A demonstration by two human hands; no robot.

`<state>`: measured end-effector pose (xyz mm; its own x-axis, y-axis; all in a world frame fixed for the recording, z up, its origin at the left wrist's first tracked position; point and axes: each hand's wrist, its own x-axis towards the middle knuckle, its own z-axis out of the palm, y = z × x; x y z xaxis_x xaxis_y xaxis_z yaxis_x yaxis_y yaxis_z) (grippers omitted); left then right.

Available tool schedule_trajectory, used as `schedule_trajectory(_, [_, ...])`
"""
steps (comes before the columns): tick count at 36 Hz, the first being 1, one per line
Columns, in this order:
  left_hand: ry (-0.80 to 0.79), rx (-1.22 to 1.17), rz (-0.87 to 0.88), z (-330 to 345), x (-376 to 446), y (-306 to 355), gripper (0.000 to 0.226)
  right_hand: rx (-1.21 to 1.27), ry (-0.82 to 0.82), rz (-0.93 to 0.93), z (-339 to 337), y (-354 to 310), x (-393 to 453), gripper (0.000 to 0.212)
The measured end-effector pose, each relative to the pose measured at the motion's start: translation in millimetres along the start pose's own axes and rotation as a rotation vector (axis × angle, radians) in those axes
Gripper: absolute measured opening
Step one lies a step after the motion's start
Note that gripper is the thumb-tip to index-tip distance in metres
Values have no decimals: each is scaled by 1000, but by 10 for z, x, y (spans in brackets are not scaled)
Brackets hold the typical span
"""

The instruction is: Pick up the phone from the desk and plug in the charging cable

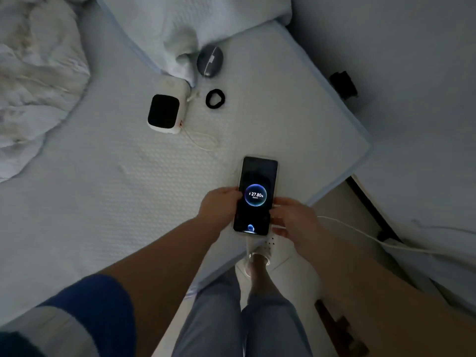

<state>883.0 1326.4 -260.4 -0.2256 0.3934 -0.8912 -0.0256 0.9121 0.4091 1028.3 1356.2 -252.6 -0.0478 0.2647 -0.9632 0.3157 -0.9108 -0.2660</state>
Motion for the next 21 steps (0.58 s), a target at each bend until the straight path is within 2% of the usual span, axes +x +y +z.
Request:
schedule_trajectory(3, [40, 20, 43, 26, 232, 183, 19, 0, 27, -48, 14, -203, 250, 26])
schedule_trajectory(7, [74, 85, 128, 36, 374, 400, 30, -26, 78, -143, 13, -378, 474, 30])
schedule_trajectory(13, [8, 136, 192, 55, 382, 476, 29, -112, 81, -225, 34, -444, 585, 38])
schedule_trajectory(17, [10, 87, 186, 30, 351, 411, 18, -182, 100, -251, 36, -409, 560, 34])
schedule_trajectory(19, [30, 56, 168, 3, 294, 405, 27, -207, 124, -246, 16, -413, 515, 27])
schedule_trajectory(21, [-1, 56, 158, -19, 224, 357, 11, -248, 132, -209, -23, -374, 436, 38])
